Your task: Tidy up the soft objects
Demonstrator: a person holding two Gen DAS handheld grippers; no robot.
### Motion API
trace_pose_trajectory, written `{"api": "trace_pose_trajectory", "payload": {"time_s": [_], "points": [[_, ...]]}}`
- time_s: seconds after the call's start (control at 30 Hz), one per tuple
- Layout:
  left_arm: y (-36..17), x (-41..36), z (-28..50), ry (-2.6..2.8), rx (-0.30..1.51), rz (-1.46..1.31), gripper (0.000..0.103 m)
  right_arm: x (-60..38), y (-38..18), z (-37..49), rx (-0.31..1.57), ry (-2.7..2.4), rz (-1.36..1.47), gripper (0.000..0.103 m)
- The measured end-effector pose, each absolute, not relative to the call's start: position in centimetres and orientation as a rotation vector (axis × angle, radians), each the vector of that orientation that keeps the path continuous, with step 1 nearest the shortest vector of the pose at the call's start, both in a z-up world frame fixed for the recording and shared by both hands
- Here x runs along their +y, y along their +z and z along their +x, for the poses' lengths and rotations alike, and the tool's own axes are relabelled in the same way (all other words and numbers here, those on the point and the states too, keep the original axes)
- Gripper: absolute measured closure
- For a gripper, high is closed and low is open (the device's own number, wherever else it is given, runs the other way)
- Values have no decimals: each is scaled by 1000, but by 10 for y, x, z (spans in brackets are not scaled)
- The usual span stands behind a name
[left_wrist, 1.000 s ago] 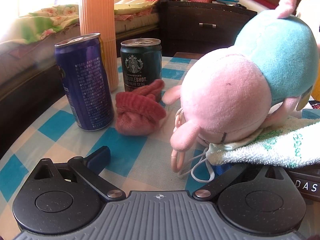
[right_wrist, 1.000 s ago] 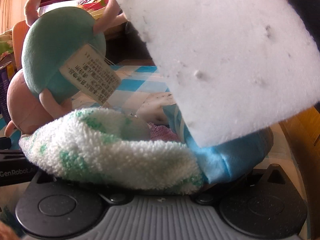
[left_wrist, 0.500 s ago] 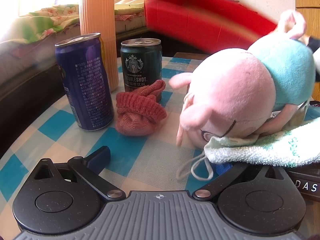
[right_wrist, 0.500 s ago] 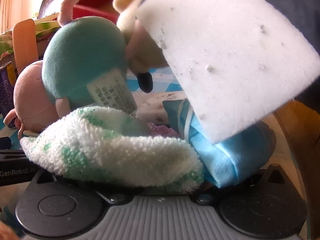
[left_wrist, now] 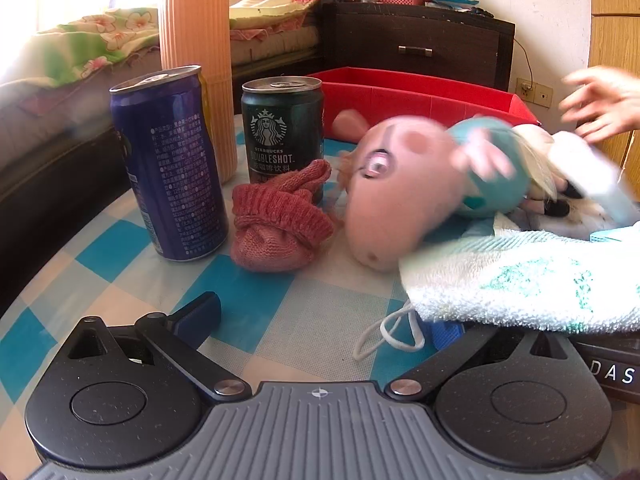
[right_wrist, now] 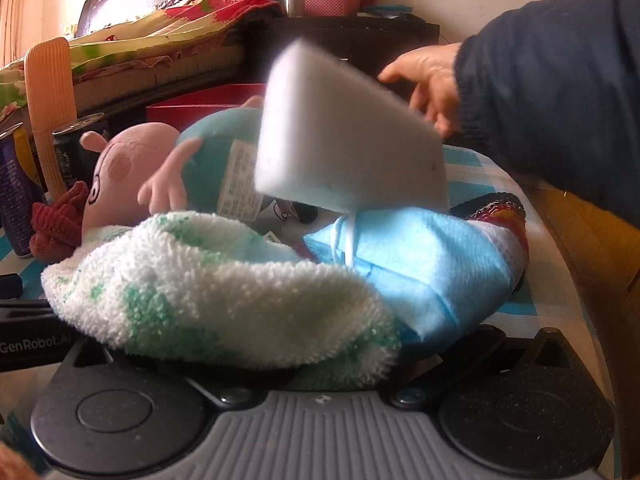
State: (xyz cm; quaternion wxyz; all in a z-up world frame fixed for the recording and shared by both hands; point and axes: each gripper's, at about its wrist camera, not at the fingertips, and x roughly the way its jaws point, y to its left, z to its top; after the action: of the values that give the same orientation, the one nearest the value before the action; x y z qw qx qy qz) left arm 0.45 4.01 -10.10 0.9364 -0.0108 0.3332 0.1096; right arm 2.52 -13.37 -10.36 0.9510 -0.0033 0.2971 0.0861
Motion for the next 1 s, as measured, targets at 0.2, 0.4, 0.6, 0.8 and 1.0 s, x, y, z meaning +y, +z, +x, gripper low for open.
{"api": "trace_pose_trajectory", "payload": {"time_s": [0.2,0.4,0.6,0.8,1.0], "points": [[-99,42,3,228,690,-24,5,-135,-102,24,606,175,-7,18],[-94,44,-7,249,739,-60,5,-135,-101,24,606,175,-7,18],[-90,35,-16,246,782,-51,5,-134,-101,25,607,175,-7,18],[-87,36,-21,166,822,-33,5,-133,-100,26,610,175,-10,18],[-78,37,-20,96,916,-36,5,-138,-90,24,713,217,-18,18]]}}
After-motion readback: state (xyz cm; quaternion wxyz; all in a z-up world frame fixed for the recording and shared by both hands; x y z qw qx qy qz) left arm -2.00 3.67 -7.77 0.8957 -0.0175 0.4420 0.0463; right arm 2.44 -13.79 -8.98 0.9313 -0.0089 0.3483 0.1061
